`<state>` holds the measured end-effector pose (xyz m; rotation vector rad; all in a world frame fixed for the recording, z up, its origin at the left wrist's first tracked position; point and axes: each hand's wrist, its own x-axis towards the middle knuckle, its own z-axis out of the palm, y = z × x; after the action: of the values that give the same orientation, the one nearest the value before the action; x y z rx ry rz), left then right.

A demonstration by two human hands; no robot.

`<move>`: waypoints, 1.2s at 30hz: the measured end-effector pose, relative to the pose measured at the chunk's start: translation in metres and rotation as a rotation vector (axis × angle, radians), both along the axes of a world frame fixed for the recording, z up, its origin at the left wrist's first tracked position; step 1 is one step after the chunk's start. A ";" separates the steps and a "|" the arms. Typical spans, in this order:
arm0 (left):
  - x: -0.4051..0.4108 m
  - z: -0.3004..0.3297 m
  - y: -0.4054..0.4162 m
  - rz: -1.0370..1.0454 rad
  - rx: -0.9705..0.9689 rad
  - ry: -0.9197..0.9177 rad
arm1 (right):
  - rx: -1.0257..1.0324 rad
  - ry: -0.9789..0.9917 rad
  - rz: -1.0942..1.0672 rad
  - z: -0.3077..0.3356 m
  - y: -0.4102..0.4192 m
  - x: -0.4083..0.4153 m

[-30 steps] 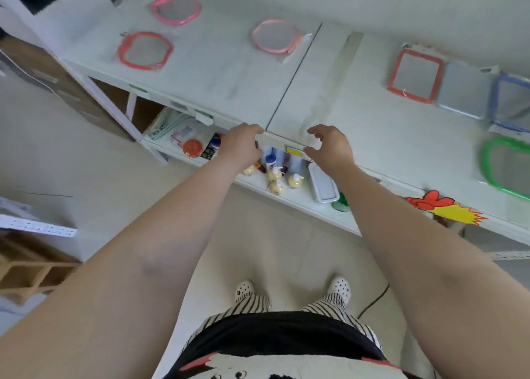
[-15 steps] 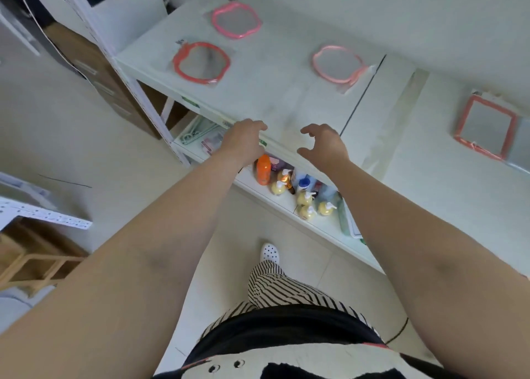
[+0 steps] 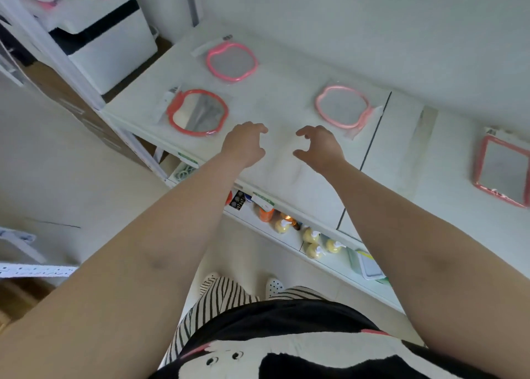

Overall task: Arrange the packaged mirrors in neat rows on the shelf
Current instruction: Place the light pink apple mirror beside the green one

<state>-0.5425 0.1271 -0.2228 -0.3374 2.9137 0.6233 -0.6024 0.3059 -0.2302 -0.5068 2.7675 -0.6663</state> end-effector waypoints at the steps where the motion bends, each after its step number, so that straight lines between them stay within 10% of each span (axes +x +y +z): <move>1: -0.010 0.000 -0.002 -0.021 0.002 0.006 | 0.001 -0.002 -0.018 0.000 -0.002 -0.004; 22: -0.158 0.006 0.001 -0.583 0.007 0.011 | 0.026 -0.010 -0.690 0.021 0.010 -0.030; 36: -0.209 -0.033 0.050 -0.259 0.316 -0.187 | -0.242 -0.129 -0.931 -0.022 0.052 -0.086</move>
<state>-0.7514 0.1774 -0.2555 0.0197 2.5668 0.9329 -0.6887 0.3576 -0.2521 0.8258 2.6963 -1.1570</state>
